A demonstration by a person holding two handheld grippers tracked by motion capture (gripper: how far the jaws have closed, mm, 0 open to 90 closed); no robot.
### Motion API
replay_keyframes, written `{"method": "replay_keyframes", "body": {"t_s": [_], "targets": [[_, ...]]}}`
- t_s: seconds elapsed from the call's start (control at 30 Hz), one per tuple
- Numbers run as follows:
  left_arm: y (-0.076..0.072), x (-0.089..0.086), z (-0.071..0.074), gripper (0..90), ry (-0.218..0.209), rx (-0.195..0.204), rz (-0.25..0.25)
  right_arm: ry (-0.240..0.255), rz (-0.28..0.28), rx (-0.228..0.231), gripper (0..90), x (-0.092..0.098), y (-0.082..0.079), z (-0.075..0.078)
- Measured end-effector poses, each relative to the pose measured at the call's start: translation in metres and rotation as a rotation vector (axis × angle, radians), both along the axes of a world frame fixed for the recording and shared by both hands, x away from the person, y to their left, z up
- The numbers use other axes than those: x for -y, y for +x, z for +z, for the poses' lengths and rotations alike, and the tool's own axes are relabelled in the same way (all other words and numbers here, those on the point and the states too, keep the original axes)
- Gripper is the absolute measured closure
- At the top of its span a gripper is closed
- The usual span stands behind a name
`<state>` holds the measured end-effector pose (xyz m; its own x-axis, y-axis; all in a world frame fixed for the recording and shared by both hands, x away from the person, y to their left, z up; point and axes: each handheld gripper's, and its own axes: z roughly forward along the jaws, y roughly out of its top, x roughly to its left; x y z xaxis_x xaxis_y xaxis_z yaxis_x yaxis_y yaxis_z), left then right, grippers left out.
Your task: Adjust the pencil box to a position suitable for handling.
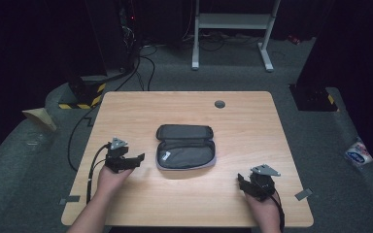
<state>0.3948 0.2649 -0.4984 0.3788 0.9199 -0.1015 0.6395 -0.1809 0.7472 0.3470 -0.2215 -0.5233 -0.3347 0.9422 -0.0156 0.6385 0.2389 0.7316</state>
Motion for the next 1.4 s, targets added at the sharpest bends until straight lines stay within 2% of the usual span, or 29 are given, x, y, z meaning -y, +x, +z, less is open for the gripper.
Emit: {"method": "replay_keyframes", "body": {"t_s": [0.07, 0.1, 0.13, 0.2, 0.27, 0.37, 0.5, 0.57, 0.7, 0.8, 0.87, 1.4], "targets": [[0.0, -0.004, -0.008, 11.2, 0.012, -0.062, -0.014, 0.0, 0.001, 0.001, 36.7, 0.0, 0.0, 0.0], [0.0, -0.004, -0.011, 3.5, 0.044, -0.096, -0.031, 0.0, 0.0, 0.0, 36.6, 0.0, 0.0, 0.0], [-0.002, -0.004, -0.015, 0.0, 0.064, -0.108, -0.035, 0.0, 0.0, 0.0, 36.6, 0.0, 0.0, 0.0], [-0.007, -0.009, -0.018, 0.0, 0.077, -0.099, -0.029, 0.0, 0.001, 0.0, 36.6, 0.0, 0.0, 0.0], [-0.012, -0.012, -0.021, 0.0, 0.054, -0.106, -0.023, 0.0, 0.0, 0.0, 36.7, 0.0, 0.0, 0.0], [-0.021, -0.014, -0.025, 0.0, 0.091, -0.089, -0.03, 0.0, 0.0, 0.0, 36.7, 0.0, 0.0, 0.0], [-0.033, -0.014, -0.026, 0.0, 0.11, -0.076, -0.04, 0.001, -0.003, -0.001, 36.6, -0.001, 0.001, 0.0], [-0.04, -0.014, -0.028, 0.0, 0.137, -0.058, -0.046, 0.0, -0.003, -0.001, 36.7, -0.001, 0.001, 0.0], [-0.054, -0.016, -0.03, 0.0, 0.136, -0.043, -0.055, 0.001, -0.005, -0.001, 36.7, -0.001, 0.001, 0.0], [-0.063, -0.017, -0.031, 0.0, 0.129, -0.023, -0.083, 0.0, -0.005, 0.0, 36.7, -0.001, 0.001, 0.0], [-0.068, -0.017, -0.032, 0.7, 0.122, -0.006, -0.076, -0.001, -0.005, 0.0, 36.7, -0.001, 0.001, 0.0], [-0.067, -0.017, -0.032, 1.2, 0.12, -0.012, -0.062, 0.0, -0.017, 0.001, 36.8, -0.002, 0.0, 0.0]]}}
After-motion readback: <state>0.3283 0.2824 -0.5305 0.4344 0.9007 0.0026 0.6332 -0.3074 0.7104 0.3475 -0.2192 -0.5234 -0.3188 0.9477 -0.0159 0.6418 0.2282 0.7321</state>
